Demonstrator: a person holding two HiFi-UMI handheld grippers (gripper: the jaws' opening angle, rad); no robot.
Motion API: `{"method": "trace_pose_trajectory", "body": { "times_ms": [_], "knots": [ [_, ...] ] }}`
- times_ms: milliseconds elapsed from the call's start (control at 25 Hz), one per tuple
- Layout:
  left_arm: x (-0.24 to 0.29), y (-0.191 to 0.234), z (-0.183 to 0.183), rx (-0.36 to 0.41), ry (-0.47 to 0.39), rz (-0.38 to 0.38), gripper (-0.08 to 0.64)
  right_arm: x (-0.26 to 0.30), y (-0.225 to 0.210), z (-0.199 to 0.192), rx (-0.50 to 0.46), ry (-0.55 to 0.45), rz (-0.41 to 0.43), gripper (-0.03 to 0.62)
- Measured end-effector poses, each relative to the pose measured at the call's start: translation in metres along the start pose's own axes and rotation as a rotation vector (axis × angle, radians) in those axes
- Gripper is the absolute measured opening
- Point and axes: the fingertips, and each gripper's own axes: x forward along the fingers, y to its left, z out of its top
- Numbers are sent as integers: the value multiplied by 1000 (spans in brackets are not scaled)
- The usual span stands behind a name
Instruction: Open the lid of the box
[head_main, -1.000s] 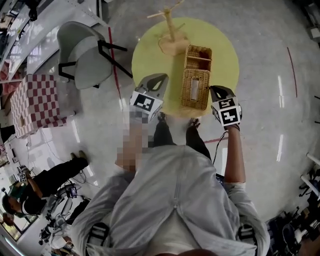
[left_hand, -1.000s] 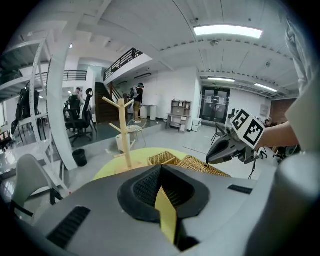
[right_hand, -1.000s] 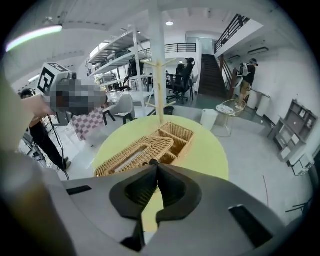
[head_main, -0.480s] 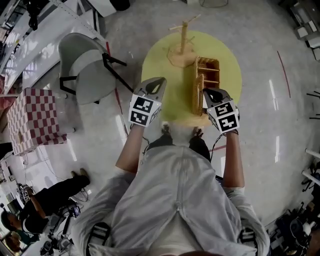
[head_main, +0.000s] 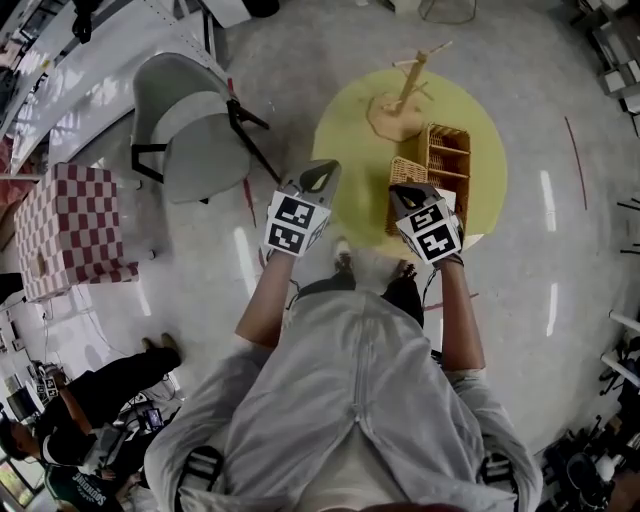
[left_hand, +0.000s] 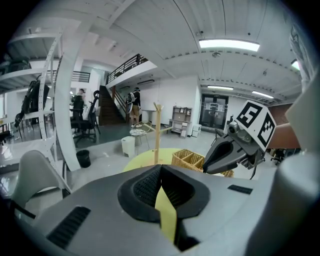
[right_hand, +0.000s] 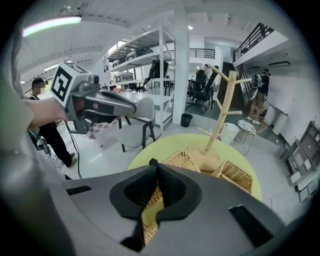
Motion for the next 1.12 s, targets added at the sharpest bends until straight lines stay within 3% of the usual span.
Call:
{"method": "trace_pose_trajectory", "body": {
  "times_ms": [200, 720, 800, 880, 1120],
  "knots": [
    [-9, 18, -23, -26, 32, 14, 29, 39, 9, -12, 4, 73, -52, 25],
    [-21, 51, -64, -91, 93, 75, 29, 102, 22, -74, -22, 303, -43, 28],
    [-21, 52, -68, -94, 95, 79, 29, 106, 26, -76, -25, 324, -16, 55],
    [-19, 50, -70, -96, 97, 79, 29, 107, 31, -75, -5, 324, 23, 126],
    [-14, 33, -52, -61, 63, 72, 29, 79, 18, -58, 70, 220, 14, 124]
  ]
}}
